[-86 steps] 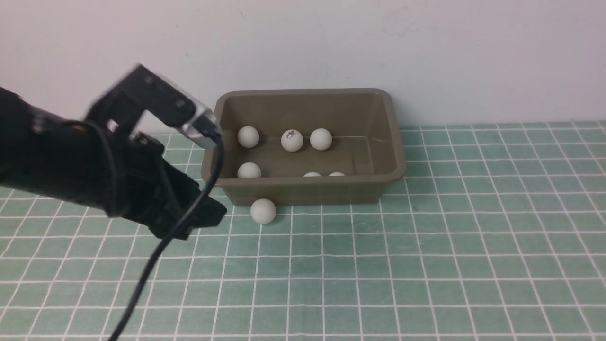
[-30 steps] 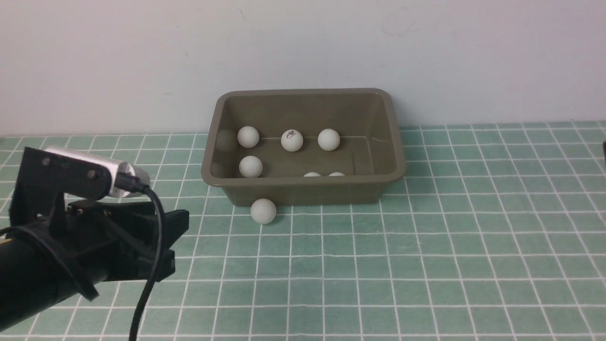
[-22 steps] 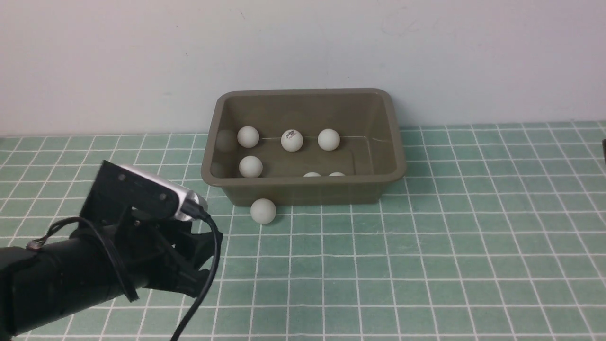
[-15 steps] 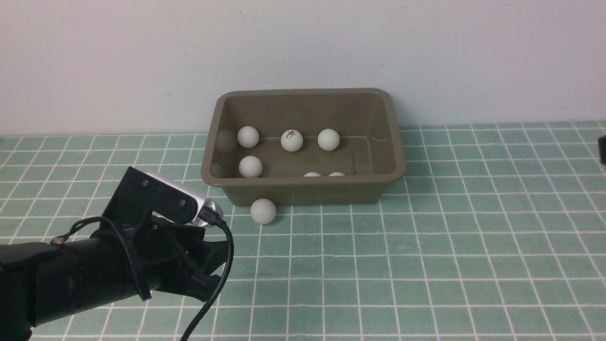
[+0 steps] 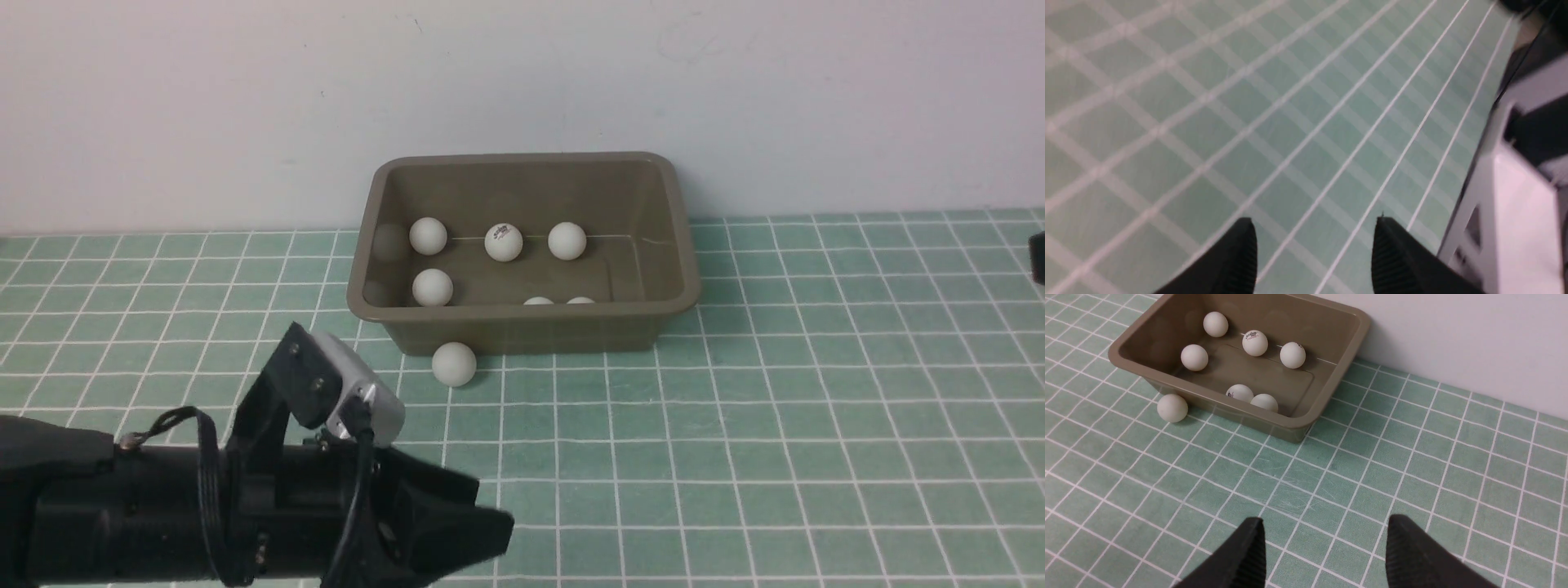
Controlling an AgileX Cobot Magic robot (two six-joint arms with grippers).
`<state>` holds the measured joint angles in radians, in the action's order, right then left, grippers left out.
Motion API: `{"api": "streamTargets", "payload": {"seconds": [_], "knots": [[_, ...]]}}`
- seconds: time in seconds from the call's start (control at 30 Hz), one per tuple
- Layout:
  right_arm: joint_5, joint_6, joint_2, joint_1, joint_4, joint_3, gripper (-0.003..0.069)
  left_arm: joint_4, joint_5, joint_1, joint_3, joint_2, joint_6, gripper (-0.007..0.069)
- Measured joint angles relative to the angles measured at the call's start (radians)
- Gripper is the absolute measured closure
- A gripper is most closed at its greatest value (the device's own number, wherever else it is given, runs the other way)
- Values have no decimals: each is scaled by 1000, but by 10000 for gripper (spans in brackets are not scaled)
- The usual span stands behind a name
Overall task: Put the table tennis balls in the box on the green coffee tablecloth.
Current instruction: 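Reach for and grasp a ping pong ball on the table beside the basket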
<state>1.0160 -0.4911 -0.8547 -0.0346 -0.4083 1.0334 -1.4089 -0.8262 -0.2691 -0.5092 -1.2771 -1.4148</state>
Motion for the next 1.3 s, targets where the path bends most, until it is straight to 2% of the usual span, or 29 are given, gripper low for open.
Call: {"api": "streamTargets", "payload": {"seconds": [0.13,0.2,0.27,0.37,0.5,0.57,0.7,0.9,1.0,1.13,1.3], "knots": [[0,0,0,0,4,0,288,314,116,0,-1,0,318,272],[0,0,0,0,4,0,288,422,235,0,-1,0,427,272],[0,0,0,0,5,0,288,475,358,0,-1,0,477,272],[0,0,0,0,7,0,288,471,543,0,-1,0,495,272],[-9,0,0,0,7,0,288,395,809,0,-1,0,483,272],[-21,0,0,0,7,0,288,373,884,0,-6,0,483,272],[-44,0,0,0,7,0,288,374,871,-1,-36,0,481,255],[-50,0,0,0,7,0,288,413,816,-15,-100,-1,464,121],[-53,0,0,0,7,0,288,410,804,-55,-121,-8,464,64],[-60,0,0,0,7,0,288,394,834,-122,-140,-61,461,48],[-64,-1,0,0,7,0,288,389,958,-200,-183,-209,486,48]]}}
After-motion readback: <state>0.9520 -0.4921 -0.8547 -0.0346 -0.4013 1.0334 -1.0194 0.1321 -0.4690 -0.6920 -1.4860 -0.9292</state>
